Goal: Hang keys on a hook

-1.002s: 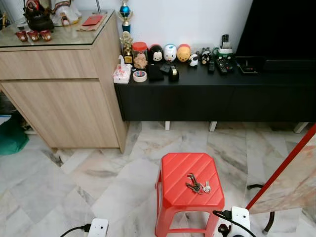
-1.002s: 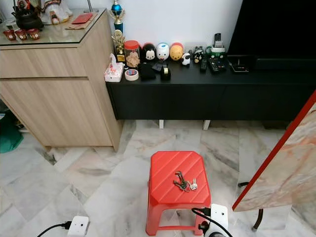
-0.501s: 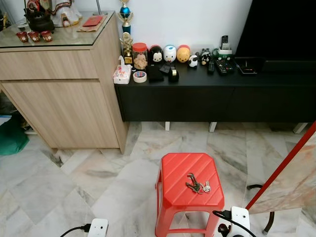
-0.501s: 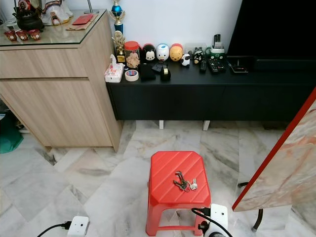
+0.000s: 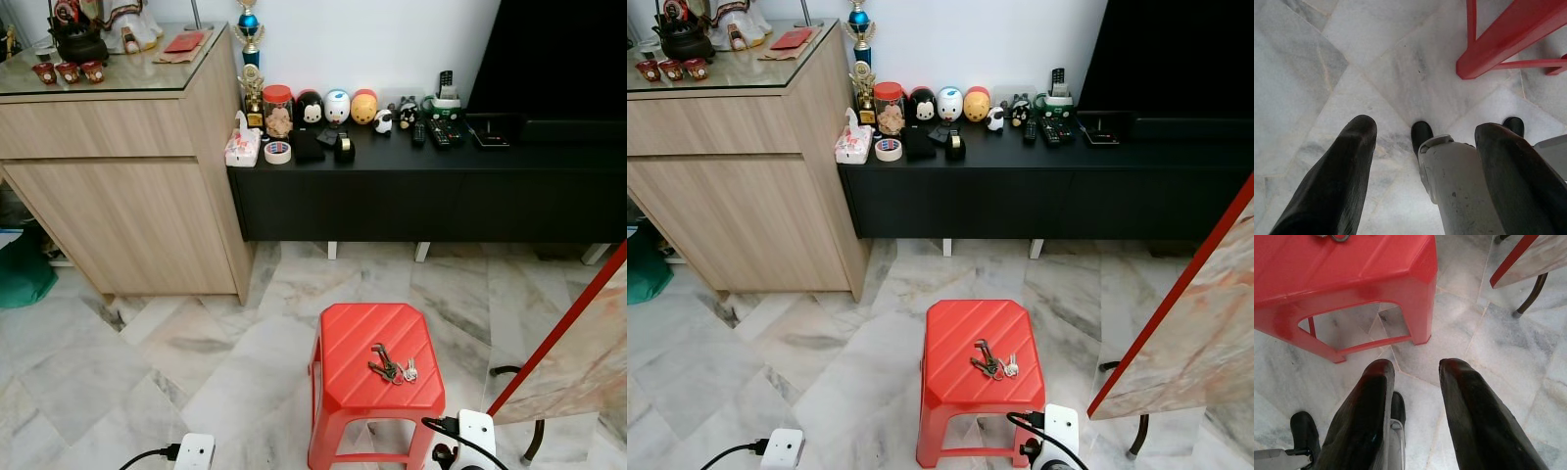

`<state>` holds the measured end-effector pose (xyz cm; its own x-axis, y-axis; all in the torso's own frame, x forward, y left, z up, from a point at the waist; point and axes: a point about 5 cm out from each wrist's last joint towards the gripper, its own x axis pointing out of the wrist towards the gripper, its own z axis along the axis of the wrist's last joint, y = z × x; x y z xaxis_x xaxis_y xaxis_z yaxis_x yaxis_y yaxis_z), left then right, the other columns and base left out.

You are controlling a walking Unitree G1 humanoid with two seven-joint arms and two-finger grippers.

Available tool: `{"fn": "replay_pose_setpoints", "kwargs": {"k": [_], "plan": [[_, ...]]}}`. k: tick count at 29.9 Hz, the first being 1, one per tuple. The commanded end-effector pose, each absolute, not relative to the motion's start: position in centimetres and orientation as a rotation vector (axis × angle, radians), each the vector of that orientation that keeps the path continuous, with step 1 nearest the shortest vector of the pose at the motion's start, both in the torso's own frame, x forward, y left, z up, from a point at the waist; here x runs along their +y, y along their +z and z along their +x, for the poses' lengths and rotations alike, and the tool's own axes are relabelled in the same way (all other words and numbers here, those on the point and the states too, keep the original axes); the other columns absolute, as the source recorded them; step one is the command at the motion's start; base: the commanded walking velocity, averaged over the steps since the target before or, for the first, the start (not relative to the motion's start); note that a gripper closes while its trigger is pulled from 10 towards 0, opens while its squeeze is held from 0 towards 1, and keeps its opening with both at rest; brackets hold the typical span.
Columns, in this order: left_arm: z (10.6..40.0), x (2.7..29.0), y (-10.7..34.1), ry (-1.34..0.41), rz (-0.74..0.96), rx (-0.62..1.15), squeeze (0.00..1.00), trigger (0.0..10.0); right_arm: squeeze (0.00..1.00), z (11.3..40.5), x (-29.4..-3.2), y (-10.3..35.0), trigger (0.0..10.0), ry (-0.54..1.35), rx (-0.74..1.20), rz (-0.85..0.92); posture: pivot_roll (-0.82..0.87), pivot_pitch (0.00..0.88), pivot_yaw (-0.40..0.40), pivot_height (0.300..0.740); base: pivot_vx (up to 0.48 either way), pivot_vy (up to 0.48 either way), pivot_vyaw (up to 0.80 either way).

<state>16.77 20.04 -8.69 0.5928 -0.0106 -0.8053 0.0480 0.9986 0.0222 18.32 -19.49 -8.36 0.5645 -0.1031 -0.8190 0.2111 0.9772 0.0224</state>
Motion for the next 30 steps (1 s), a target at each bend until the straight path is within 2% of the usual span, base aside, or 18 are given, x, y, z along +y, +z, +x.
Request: {"fn": "replay_pose_setpoints", "kwargs": {"k": [1, 30], "plan": [[16.41, 20.1, -8.85, -0.033, 0.039, 0.948, 0.0, 10.0, 0.0, 18.23, -19.43, -8.4, 10.0, -0.19, 0.95, 0.13, 0.03, 0.0, -0.009, 0.74, 0.0, 0.0, 0.0], [16.38, 20.09, -8.86, -0.034, 0.04, 0.947, 0.0, 10.0, 0.0, 18.19, -19.45, -8.42, 10.0, -0.19, 0.951, 0.129, 0.03, 0.0, -0.008, 0.74, 0.0, 0.0, 0.0]]}}
